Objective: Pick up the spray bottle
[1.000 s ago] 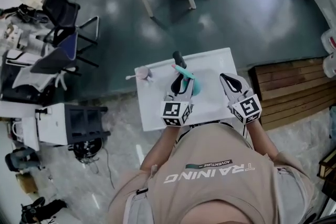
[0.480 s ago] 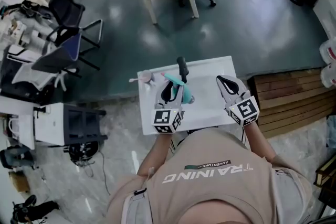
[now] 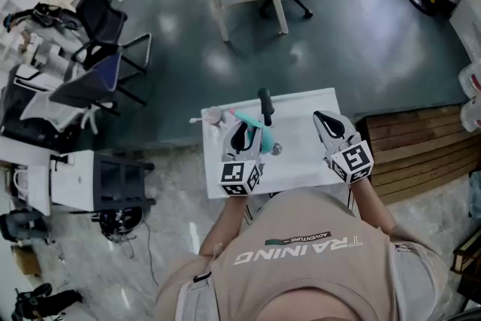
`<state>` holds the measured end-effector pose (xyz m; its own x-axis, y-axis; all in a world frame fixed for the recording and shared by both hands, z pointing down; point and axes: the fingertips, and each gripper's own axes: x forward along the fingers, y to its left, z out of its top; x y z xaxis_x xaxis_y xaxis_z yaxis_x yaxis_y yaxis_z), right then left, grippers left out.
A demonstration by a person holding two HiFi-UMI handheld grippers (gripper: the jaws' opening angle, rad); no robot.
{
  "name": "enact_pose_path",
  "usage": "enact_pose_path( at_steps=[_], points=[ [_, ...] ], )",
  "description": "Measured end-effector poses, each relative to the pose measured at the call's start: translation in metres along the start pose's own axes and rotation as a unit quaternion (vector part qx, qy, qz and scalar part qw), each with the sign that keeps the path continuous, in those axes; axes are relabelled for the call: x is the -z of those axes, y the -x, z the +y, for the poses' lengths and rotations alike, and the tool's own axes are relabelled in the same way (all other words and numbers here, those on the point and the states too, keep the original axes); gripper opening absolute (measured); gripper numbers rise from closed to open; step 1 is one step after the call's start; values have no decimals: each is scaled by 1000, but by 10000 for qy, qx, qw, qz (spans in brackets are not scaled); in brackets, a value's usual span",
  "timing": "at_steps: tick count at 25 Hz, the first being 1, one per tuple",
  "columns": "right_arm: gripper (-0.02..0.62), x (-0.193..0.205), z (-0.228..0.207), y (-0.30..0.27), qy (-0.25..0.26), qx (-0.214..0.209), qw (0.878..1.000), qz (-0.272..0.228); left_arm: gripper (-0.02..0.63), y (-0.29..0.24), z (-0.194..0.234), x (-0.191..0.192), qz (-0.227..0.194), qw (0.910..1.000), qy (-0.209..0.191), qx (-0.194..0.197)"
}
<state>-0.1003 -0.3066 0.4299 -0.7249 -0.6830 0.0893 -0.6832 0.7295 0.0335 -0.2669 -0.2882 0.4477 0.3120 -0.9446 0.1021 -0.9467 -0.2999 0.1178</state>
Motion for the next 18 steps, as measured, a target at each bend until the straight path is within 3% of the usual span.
enact_pose_path(
  at_steps=[8, 18],
  points=[
    [2, -7, -4, -2, 57, 160, 9996, -206, 155, -2, 7, -5, -63, 9999, -130, -32],
    [2, -7, -8, 1, 185, 306, 9993, -95, 155, -11, -3, -14, -90, 9996, -214, 161]
  ],
)
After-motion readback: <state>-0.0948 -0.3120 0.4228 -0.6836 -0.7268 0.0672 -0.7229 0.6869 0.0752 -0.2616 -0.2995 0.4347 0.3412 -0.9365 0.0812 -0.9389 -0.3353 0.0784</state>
